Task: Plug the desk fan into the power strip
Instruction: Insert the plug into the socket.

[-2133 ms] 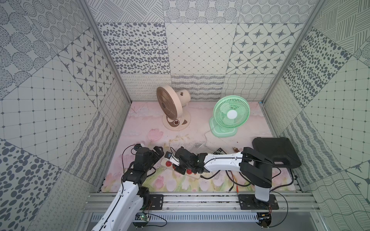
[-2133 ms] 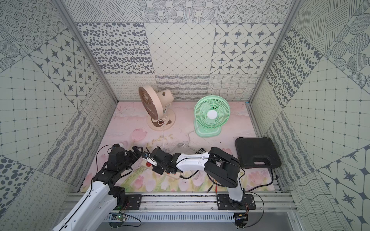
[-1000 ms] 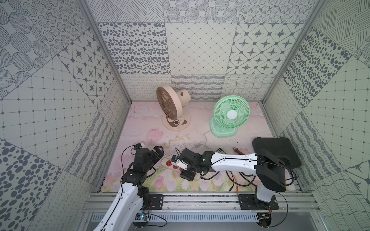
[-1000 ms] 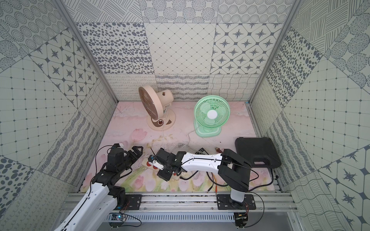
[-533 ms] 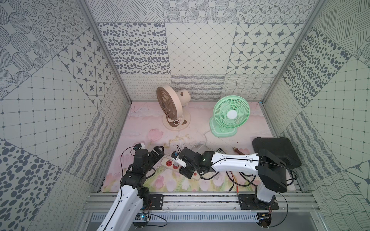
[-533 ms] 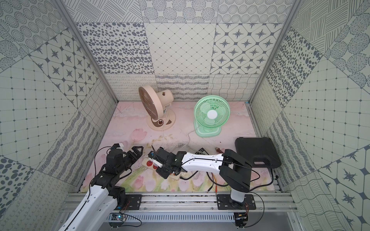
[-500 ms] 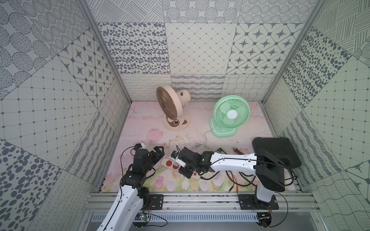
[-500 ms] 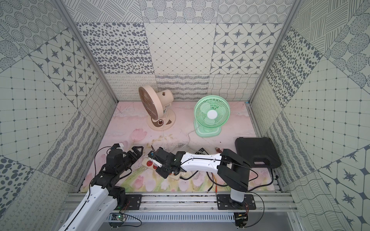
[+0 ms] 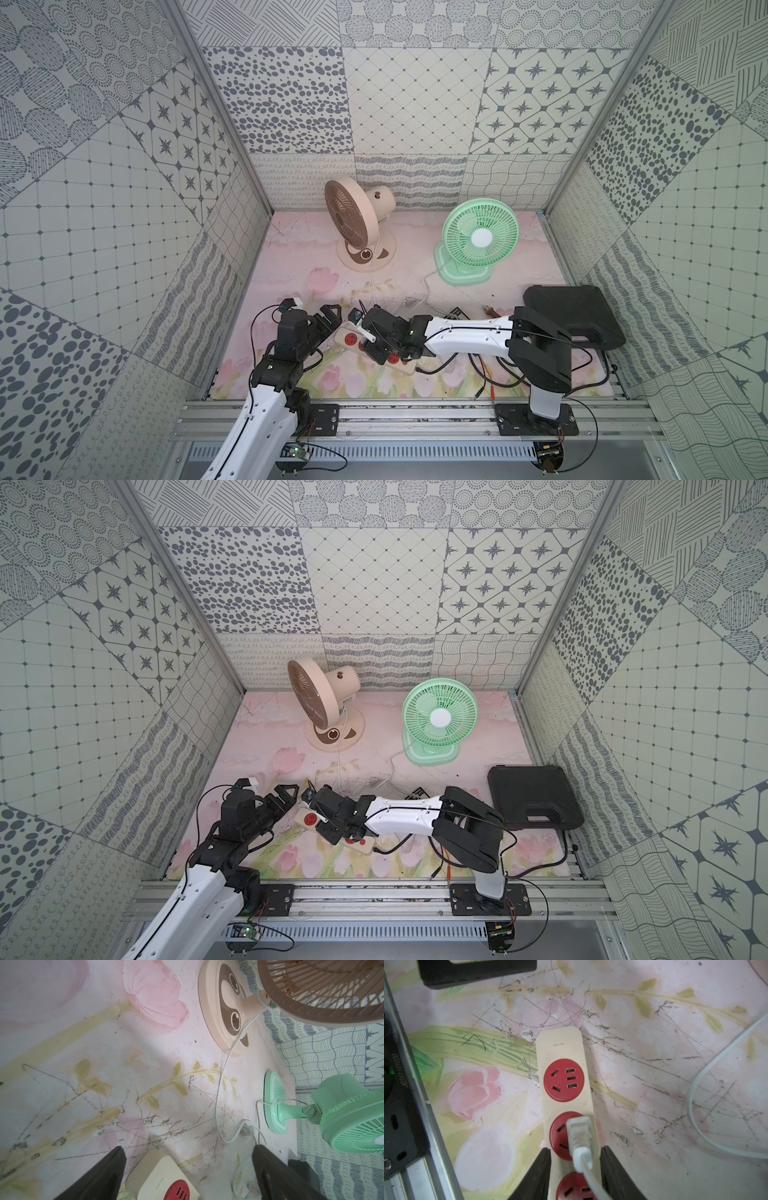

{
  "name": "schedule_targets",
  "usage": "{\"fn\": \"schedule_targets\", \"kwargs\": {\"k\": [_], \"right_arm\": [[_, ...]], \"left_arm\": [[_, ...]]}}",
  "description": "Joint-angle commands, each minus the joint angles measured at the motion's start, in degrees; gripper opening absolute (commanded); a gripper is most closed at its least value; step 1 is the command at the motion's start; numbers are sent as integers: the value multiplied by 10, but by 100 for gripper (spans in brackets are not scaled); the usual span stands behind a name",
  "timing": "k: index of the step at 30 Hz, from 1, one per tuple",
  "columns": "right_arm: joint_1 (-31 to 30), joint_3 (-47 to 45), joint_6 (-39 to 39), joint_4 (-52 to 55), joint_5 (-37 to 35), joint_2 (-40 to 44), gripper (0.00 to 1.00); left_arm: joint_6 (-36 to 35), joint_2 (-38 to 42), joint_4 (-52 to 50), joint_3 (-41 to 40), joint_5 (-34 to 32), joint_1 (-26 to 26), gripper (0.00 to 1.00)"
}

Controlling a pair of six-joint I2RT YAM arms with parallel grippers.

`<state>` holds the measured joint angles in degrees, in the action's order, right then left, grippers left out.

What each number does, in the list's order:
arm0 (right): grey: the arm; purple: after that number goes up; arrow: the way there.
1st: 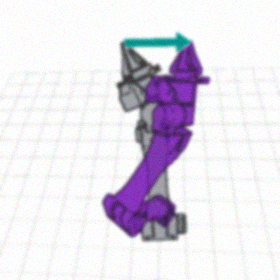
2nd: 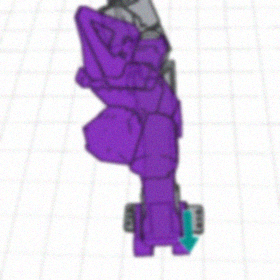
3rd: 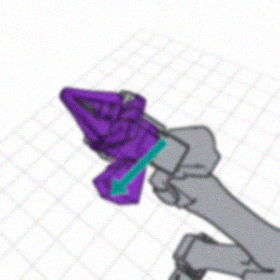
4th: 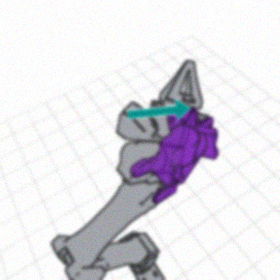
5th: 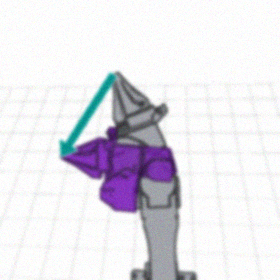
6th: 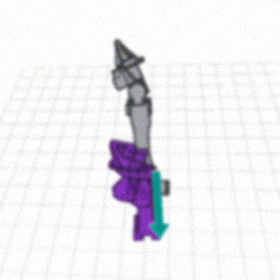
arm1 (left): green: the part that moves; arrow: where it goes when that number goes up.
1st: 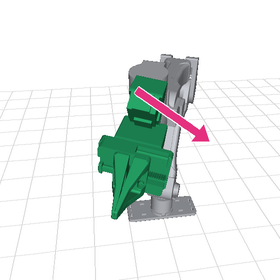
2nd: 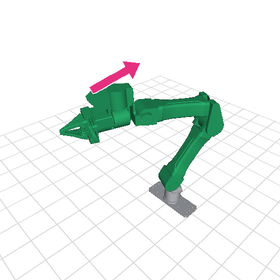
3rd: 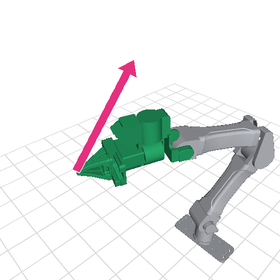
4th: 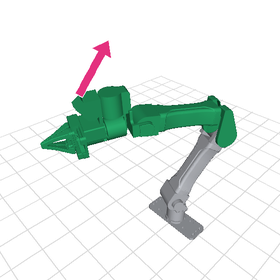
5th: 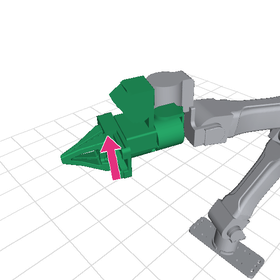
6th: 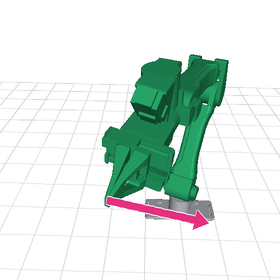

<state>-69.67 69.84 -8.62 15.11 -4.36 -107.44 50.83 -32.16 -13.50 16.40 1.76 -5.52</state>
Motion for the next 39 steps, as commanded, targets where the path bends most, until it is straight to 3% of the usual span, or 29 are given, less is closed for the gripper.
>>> {"fn": "schedule_targets", "kwargs": {"k": [1, 8, 16, 28, 35, 37, 39], "right_arm": [[0, 12, 2, -27, 1, -10, 40], [0, 30, 9, -28, -3, -38, 28], [-8, 18, 6, -27, -13, -59, 0], [-28, -49, -24, -39, 30, -127, 0], [-31, -56, -26, -31, -2, -74, 1], [-31, -37, -25, -9, -10, -55, 25], [-30, -21, -26, 6, -16, -34, 35]], "left_arm": [[-11, 1, 11, 0, 14, 2, 99], [-11, 1, 10, -1, 16, 2, 100], [-11, 1, 10, 0, 16, 3, 100], [-11, 2, 10, 0, 17, 2, 100], [-11, 2, 11, 0, 18, 2, 99], [-11, 4, 11, 0, 18, 1, 100], [-11, 5, 9, 0, 18, 2, 99]]}}
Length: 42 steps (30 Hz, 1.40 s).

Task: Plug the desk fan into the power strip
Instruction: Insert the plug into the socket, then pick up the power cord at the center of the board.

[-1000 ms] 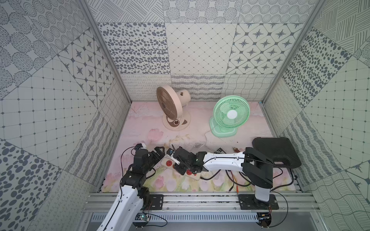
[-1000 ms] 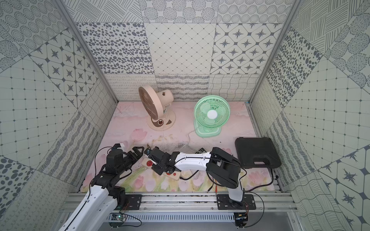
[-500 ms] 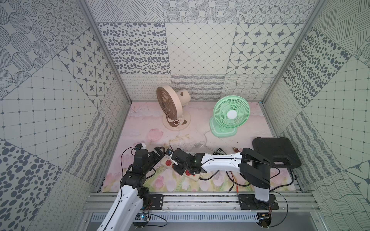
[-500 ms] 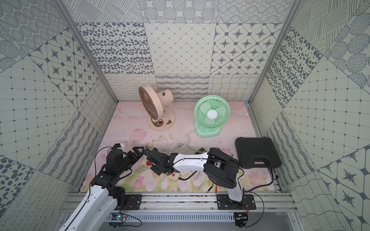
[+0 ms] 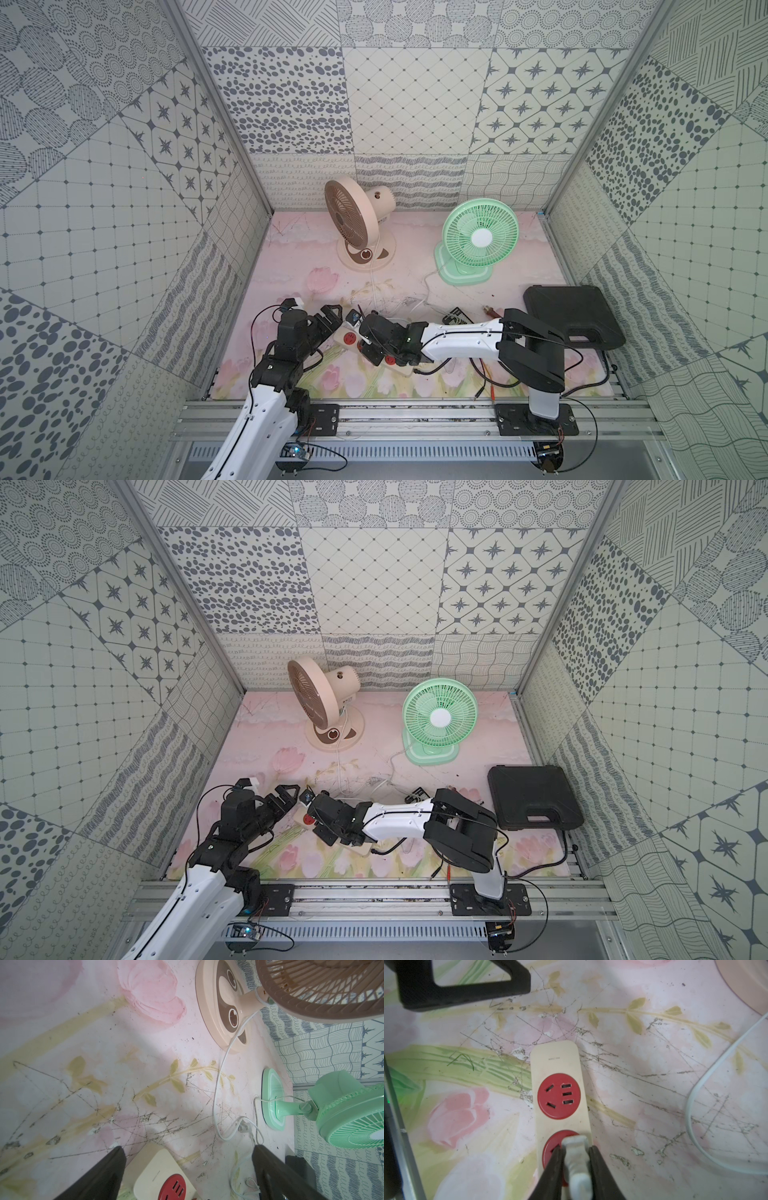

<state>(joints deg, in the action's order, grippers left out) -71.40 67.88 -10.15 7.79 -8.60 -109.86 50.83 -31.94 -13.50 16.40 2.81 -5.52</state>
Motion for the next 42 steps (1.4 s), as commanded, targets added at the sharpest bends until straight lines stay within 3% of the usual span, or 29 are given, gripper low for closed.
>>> {"fn": "schedule_targets", "kwargs": {"k": [1, 3, 7, 8, 9, 10, 15, 18, 21, 26, 30, 34, 42], "right_arm": [[-12, 11, -13, 90, 24, 3, 39], [-8, 26, -18, 103, 20, 25, 43], [-9, 52, -20, 129, 19, 61, 67], [-8, 53, -25, 133, 21, 72, 75], [-7, 51, -32, 135, 28, 83, 91], [-6, 47, -41, 137, 34, 94, 96], [-4, 5, -88, 153, 73, 161, 97], [-4, -33, -147, 152, 61, 211, 97], [-4, -63, -147, 143, 109, 248, 97], [1, -82, -144, 141, 121, 287, 97], [10, -108, -140, 138, 97, 339, 97], [61, -148, -158, 121, 128, 401, 97], [187, -229, -223, 107, 140, 498, 97]], "left_arm": [[-11, 3, 10, -1, 8, 2, 100], [-11, 3, 10, -1, 7, 2, 99], [-11, 3, 11, -2, 9, 2, 100], [-12, 3, 11, -1, 9, 2, 99], [-12, 4, 10, -1, 9, 3, 99], [-14, 6, 9, -1, 10, 2, 100], [-33, 28, 7, 2, 31, 2, 99], [-31, 49, 3, 1, 51, 2, 99], [-26, 63, 7, 0, 72, -2, 99], [-18, 67, 7, 19, 101, -18, 99], [-14, 68, -9, 43, 98, -66, 99], [-47, 37, -58, 109, 56, -140, 100], [-132, -162, -133, 288, -13, -273, 100]]}}
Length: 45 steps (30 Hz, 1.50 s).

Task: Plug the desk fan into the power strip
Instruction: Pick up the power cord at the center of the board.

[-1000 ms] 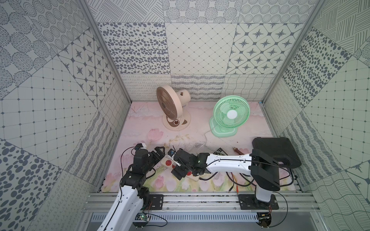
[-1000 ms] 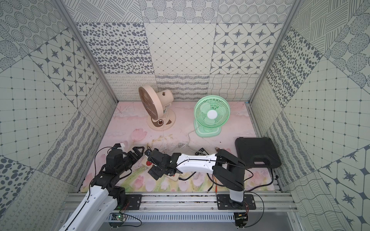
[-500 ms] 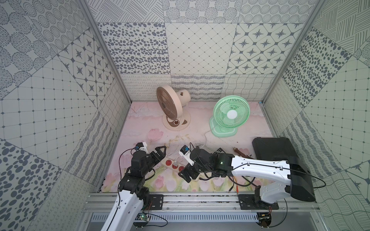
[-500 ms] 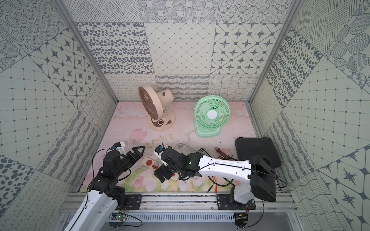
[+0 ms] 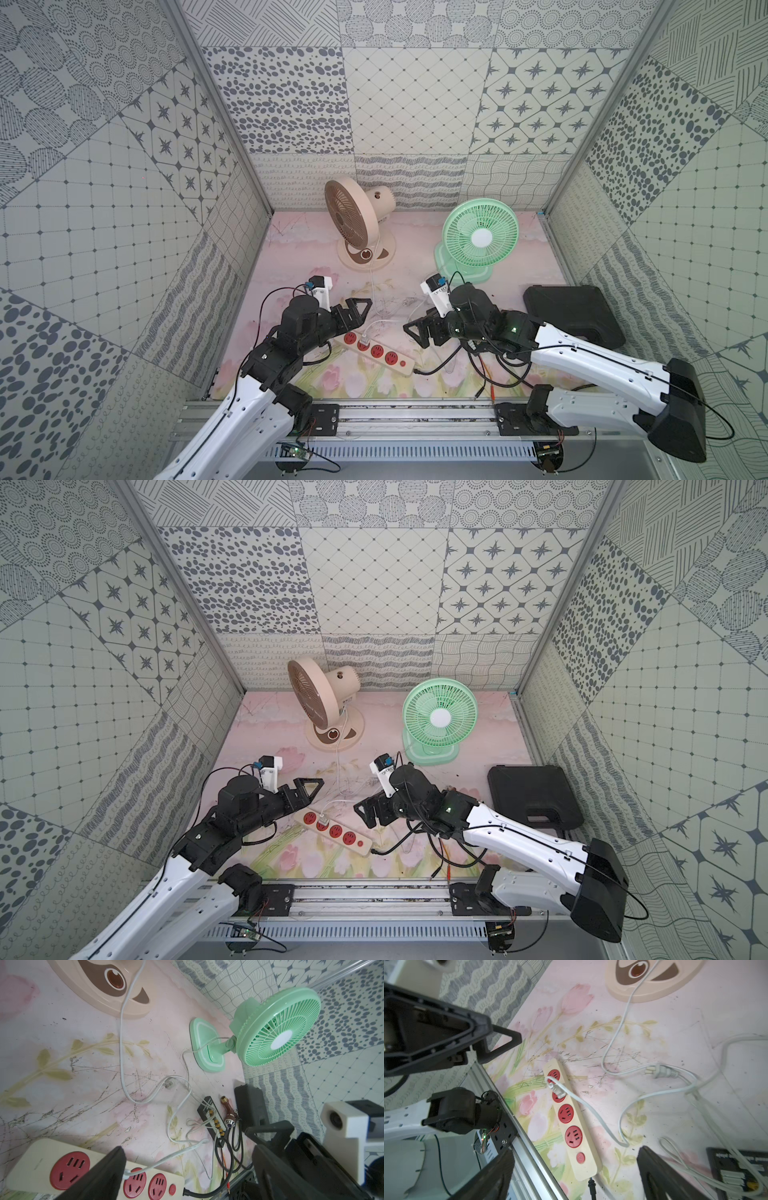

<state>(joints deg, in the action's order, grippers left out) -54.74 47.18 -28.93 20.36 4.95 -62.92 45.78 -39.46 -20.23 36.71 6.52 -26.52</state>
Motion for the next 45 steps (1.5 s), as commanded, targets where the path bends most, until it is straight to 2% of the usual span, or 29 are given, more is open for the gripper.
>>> {"fn": "schedule_targets", "kwargs": {"k": [1, 5, 10, 16, 19, 24, 29, 36, 40, 45], "right_arm": [[34, -32, -43, -18, 2, 41, 97], [94, -74, -77, -18, 11, 93, 97], [151, -107, -95, -19, 28, 157, 97], [190, -145, -57, -29, 43, 207, 97], [192, -159, -40, -29, 38, 224, 97], [193, -192, -26, -29, 26, 245, 97], [197, -207, -20, -29, 28, 250, 97], [208, -218, -17, -29, 36, 262, 97], [212, -220, -17, -29, 45, 262, 97], [215, -223, -17, -29, 54, 263, 97]], "left_arm": [[-95, -121, -78, 107, -60, -80, 100], [-148, -249, -140, 225, -91, -132, 99], [-188, -385, -211, 336, -111, -168, 99], [-193, -500, -231, 390, -107, -182, 82], [-192, -544, -231, 408, -104, -187, 75], [-192, -617, -239, 439, -108, -195, 68], [-190, -685, -241, 465, -105, -199, 58], [-190, -742, -256, 489, -131, -200, 54], [-192, -766, -256, 497, -143, -200, 44], [-193, -785, -256, 507, -165, -200, 43]]}}
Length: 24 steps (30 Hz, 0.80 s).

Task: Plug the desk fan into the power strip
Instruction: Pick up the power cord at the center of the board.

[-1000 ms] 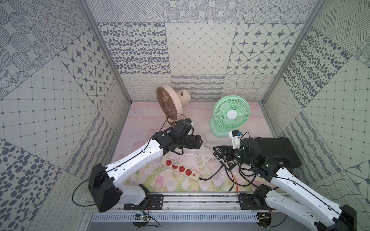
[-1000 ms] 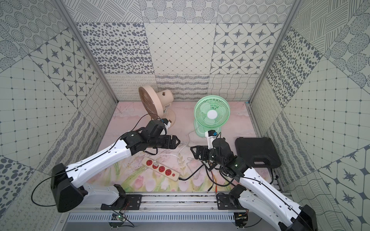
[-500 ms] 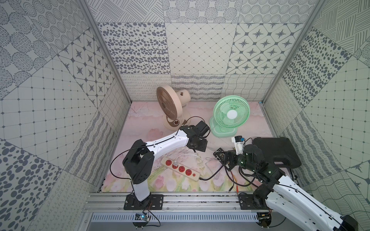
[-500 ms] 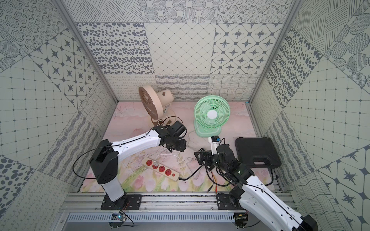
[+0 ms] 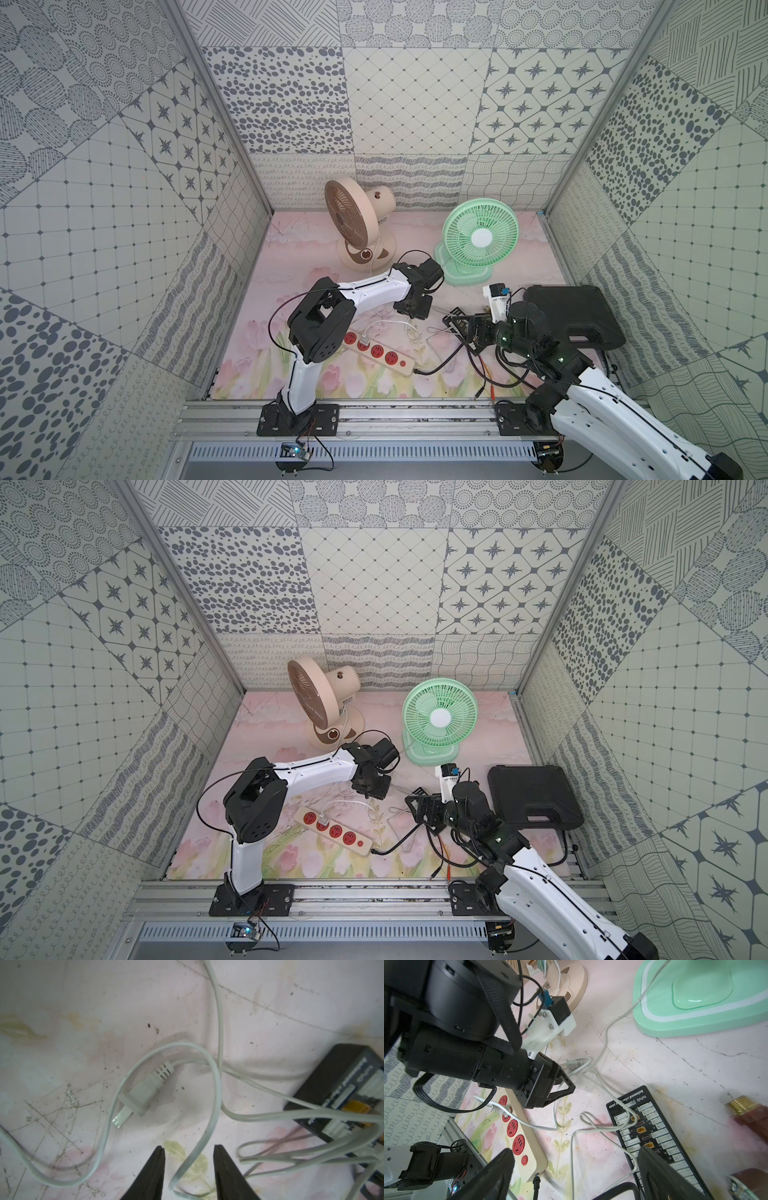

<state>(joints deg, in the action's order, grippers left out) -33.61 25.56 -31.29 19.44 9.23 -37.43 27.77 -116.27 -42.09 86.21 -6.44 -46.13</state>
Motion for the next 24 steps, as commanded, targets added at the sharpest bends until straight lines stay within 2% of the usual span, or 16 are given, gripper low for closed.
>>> {"fn": "schedule_targets", "kwargs": {"k": [1, 4, 7, 10, 11, 15, 20, 24], "right_arm": [[5, -8, 7, -20, 13, 9, 97], [6, -9, 6, -20, 16, 10, 97], [7, -9, 4, -20, 18, 11, 97], [8, -9, 3, -20, 22, 12, 97], [8, -9, 2, -20, 23, 12, 97], [9, -10, 0, -20, 26, 13, 97], [9, -8, -4, -20, 31, 12, 97], [9, -9, -8, -20, 34, 15, 97]], "left_arm": [[-13, -20, -37, 13, -38, -4, 43], [-15, -24, -34, 12, -44, -4, 39], [-16, -22, -32, 10, -50, -4, 23], [-14, -9, -37, 10, -59, -4, 2], [-13, -1, -41, 10, -63, -4, 0], [-16, 65, -58, 16, -67, -4, 0], [-28, 151, -87, 39, -133, 11, 0], [-29, 200, -91, 44, -174, 47, 0]]}}
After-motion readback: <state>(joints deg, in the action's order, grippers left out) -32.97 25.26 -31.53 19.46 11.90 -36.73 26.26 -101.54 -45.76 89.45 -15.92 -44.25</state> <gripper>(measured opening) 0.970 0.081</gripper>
